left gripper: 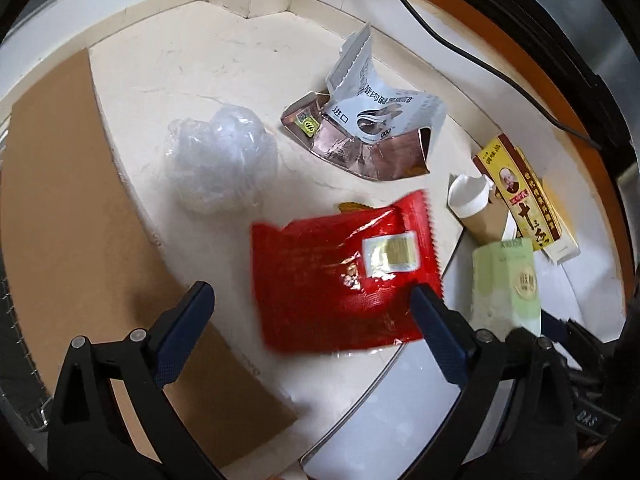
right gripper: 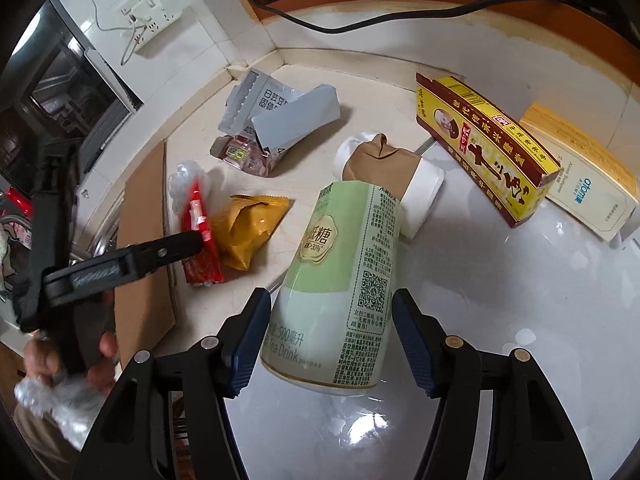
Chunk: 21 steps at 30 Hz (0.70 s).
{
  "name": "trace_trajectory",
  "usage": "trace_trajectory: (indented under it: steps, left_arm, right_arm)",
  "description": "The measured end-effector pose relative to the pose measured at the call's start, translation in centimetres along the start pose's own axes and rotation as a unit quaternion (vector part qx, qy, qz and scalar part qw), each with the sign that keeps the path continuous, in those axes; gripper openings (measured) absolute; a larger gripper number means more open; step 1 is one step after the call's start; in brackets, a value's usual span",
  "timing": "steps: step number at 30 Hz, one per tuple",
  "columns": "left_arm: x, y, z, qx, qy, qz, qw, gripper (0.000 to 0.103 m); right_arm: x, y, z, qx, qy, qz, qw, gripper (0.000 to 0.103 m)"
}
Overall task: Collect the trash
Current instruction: 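Grasp the red snack bag with the left tool while the right tool grasps the green drink bottle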
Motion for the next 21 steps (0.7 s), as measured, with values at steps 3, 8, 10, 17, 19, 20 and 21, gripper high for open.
trace_trajectory:
  steps: [3, 8, 10, 17, 19, 20, 21]
  left_arm:
    - [-0.5, -0.5, 0.1, -0.003, 0.019, -0.005, 0.9998, 0.097]
    - [-1.5, -0.7, 1.0, -0.007, 0.027, -0.018, 0.9995, 0.096]
    - [-1.6, -0.4, 1.2, -0.004, 0.029, -0.019, 0.9994, 0.077]
    - [-1.6, 1.1, 1.5, 0.012, 0.035, -0.021, 0.9991, 0.044]
    - [-1.1, 1.9, 1.7, 0.008, 0.039, -0.019, 0.9990, 0.043]
    - [-0.9, 2.1, 1.8, 0.005, 0.040, -0.017, 0.9990, 0.043]
    - [-0.6, 2.5, 1.8, 0.003, 0.040, -0.016, 0.9991, 0.042]
  right_arm:
    - [0.0, 0.1, 0.0, 0.000, -0.001, 0.004, 1.000, 0.062]
    - [0.0, 0.2, 0.2, -0.004, -0.006, 0.008, 1.000, 0.062]
    - [0.0, 0.2, 0.3, -0.006, -0.008, 0.010, 1.000, 0.062]
    - [-0.1, 0.3, 0.1, -0.002, -0.005, 0.018, 1.000, 0.062]
    - [-0.1, 0.3, 0.1, -0.003, -0.006, 0.021, 1.000, 0.062]
    - [-0.1, 0.3, 0.1, -0.003, -0.007, 0.022, 1.000, 0.062]
    - [-0.1, 0.3, 0.2, -0.003, -0.008, 0.023, 1.000, 0.062]
Point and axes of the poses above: each gripper's, at about its wrist camera, not at the fingertips, and x roughly against the way its jaws point, z to its right, y to its underside, the point moved 2 cm from there along -x, roughly the way its jaws point, and after that the axes turned 14 degrees about -z, right-handed, at the moved point
